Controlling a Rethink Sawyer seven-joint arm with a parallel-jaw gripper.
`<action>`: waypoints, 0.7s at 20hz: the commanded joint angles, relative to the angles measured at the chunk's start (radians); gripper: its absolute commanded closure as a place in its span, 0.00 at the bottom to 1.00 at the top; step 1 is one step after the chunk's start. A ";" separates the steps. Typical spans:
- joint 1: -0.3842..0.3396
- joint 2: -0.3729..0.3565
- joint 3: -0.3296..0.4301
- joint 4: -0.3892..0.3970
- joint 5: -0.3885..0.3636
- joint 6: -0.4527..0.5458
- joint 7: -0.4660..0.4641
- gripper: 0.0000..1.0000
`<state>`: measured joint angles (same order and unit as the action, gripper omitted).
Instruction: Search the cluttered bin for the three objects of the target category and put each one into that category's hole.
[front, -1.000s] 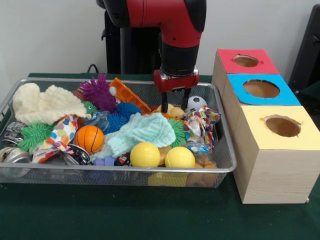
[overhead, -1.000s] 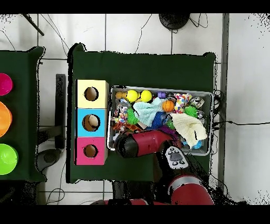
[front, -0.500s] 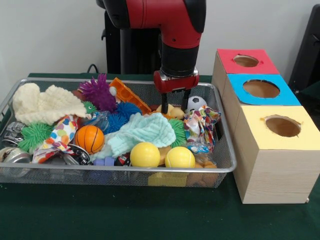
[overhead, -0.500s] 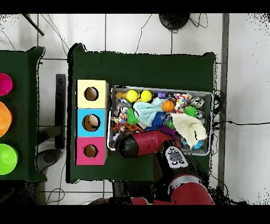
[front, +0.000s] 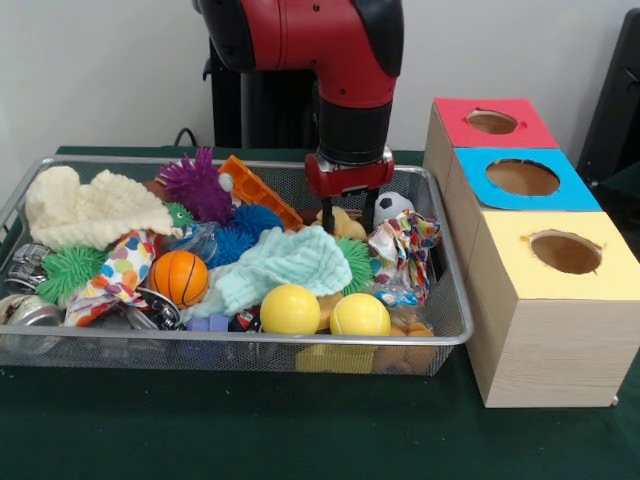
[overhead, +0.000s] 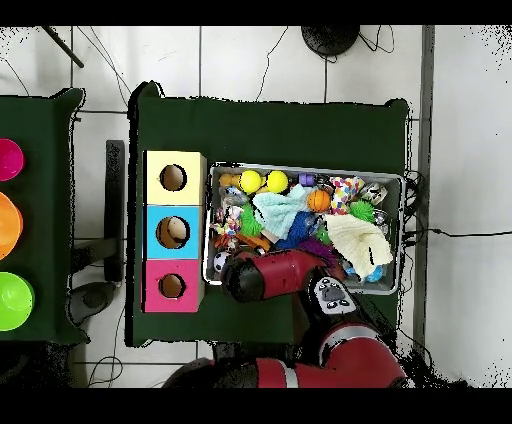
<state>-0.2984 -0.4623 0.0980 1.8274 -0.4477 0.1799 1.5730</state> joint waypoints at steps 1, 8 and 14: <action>0.012 0.158 0.042 -0.013 -0.051 -0.126 0.118 0.00; -0.002 0.147 0.036 -0.001 -0.038 -0.122 0.103 0.00; -0.008 0.120 0.024 0.011 -0.002 -0.096 0.128 0.00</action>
<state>-0.2978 -0.4261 0.0866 1.8293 -0.4471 0.0818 1.5730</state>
